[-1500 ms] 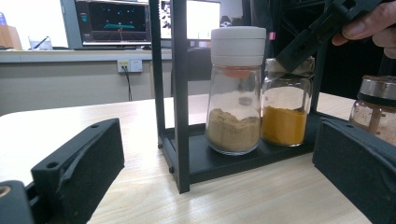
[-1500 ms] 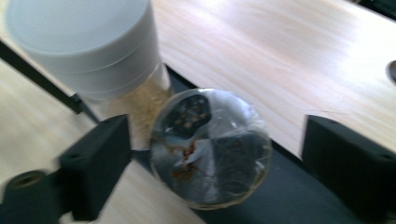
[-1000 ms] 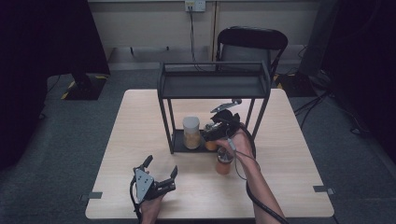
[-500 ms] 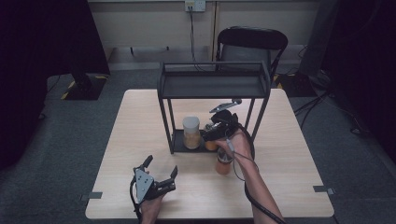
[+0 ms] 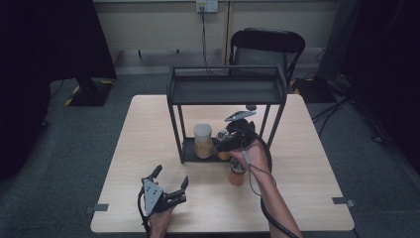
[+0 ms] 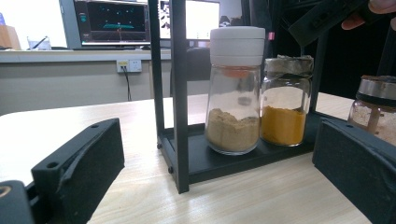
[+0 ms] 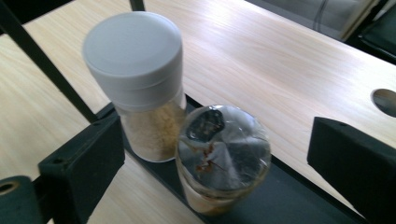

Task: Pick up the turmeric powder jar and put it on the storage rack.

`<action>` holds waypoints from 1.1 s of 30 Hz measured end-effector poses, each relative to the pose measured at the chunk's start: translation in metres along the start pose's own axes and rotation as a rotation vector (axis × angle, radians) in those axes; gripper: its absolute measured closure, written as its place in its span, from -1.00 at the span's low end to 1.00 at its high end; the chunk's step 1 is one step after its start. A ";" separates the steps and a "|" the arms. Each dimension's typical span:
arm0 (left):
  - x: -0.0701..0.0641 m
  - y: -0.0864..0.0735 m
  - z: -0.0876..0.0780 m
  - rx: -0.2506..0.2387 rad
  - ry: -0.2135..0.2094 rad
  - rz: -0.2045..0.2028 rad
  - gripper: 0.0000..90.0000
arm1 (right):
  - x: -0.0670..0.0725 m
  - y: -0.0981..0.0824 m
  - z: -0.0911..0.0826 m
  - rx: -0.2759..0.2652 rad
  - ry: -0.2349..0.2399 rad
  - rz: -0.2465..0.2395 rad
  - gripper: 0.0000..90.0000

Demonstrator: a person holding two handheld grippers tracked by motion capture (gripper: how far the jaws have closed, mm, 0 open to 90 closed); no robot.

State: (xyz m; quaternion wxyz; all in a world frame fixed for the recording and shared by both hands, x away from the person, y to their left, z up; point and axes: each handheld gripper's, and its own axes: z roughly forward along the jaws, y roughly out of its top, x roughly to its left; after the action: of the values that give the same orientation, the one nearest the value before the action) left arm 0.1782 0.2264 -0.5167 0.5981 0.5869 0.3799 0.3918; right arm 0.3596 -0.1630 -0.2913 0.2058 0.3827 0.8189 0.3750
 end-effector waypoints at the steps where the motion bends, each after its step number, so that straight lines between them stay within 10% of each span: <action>1: 0.000 0.000 0.000 0.000 0.000 0.001 -0.96 | -0.001 0.000 -0.001 0.001 0.005 -0.001 -0.94; 33: 0.000 0.000 0.000 0.000 0.000 0.000 -0.96 | 0.014 -0.029 -0.040 -0.149 -0.019 -0.017 -0.94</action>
State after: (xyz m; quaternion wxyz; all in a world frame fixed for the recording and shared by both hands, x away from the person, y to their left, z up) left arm 0.1782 0.2264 -0.5167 0.5981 0.5869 0.3798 0.3920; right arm 0.3123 -0.1826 -0.2895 0.2446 0.3631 0.7900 0.4293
